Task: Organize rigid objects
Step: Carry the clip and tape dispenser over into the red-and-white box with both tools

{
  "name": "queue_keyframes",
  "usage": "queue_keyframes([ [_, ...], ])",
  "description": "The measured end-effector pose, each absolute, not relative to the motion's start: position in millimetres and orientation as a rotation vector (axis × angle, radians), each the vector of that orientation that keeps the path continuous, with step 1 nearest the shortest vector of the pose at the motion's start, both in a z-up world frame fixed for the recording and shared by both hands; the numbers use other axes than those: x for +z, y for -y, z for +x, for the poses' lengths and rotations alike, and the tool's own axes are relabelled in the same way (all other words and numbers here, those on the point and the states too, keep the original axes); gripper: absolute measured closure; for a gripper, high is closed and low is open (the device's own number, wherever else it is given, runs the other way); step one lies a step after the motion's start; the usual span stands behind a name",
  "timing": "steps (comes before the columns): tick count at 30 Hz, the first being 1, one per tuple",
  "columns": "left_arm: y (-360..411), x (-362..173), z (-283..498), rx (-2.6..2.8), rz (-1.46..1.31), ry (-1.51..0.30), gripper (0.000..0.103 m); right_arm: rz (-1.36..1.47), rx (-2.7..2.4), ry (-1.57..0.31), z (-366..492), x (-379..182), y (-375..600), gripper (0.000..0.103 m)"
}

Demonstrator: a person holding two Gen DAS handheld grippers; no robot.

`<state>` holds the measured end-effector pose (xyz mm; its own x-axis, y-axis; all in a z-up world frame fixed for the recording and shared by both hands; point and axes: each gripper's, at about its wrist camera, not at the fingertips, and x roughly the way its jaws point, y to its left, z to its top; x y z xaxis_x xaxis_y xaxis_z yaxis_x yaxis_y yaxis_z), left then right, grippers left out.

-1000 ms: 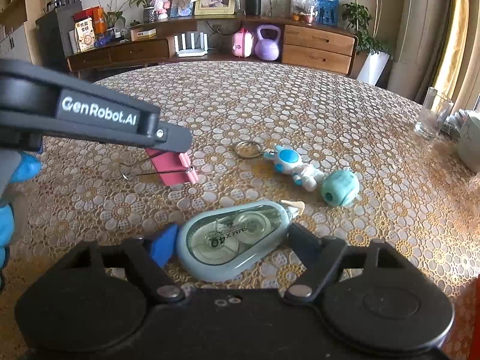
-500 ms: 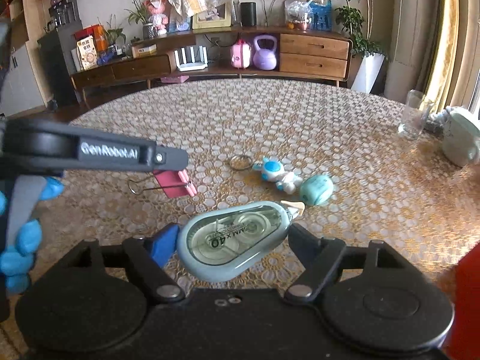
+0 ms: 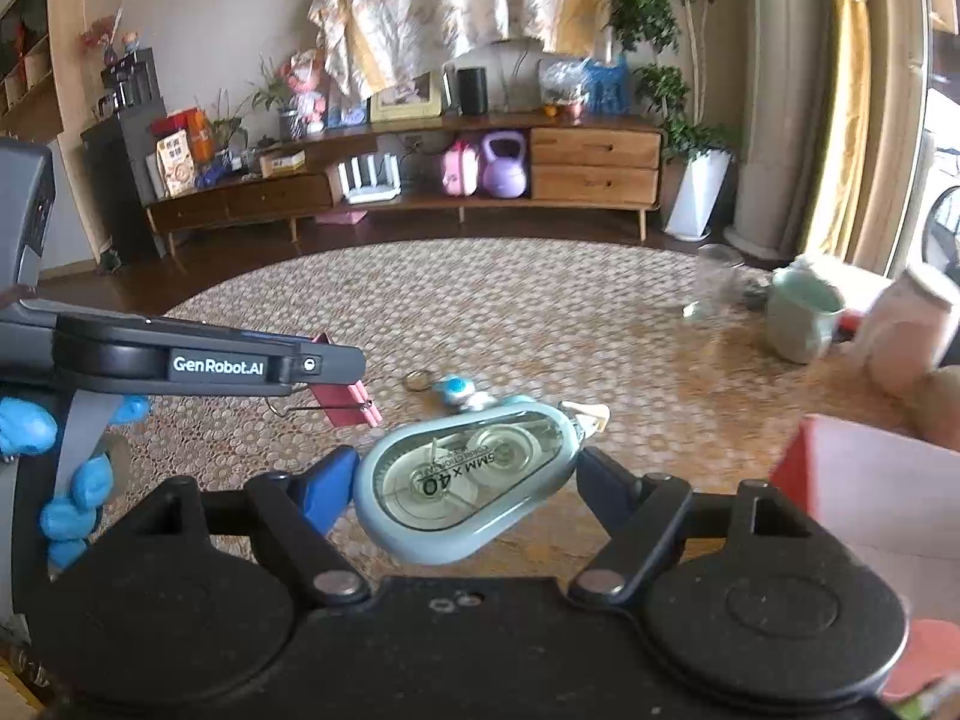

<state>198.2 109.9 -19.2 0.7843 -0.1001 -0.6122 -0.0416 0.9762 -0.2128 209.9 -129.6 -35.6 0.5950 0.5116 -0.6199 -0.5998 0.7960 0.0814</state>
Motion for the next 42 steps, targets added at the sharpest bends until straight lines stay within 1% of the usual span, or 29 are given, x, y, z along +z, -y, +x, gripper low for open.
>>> queue_keyframes([
  [10, -26, 24, 190, -0.132, -0.155, -0.619, 0.073, -0.098, 0.558, -0.602, 197, -4, 212, 0.024],
  [16, 28, 30, 197, -0.186, -0.101, -0.611, 0.073, -0.067, 0.499, -0.589, 193, -2, 255, 0.024],
  [23, 82, 26, 205, -0.252, -0.075, -0.632, 0.073, -0.06, 0.431, -0.589, 194, -6, 305, 0.024],
  [30, 132, 14, 218, -0.314, -0.031, -0.673, 0.073, -0.051, 0.355, -0.618, 194, -23, 358, 0.024],
  [42, 197, -33, 256, -0.347, 0.045, -0.789, 0.073, -0.068, 0.309, -0.708, 211, -66, 396, 0.024],
])
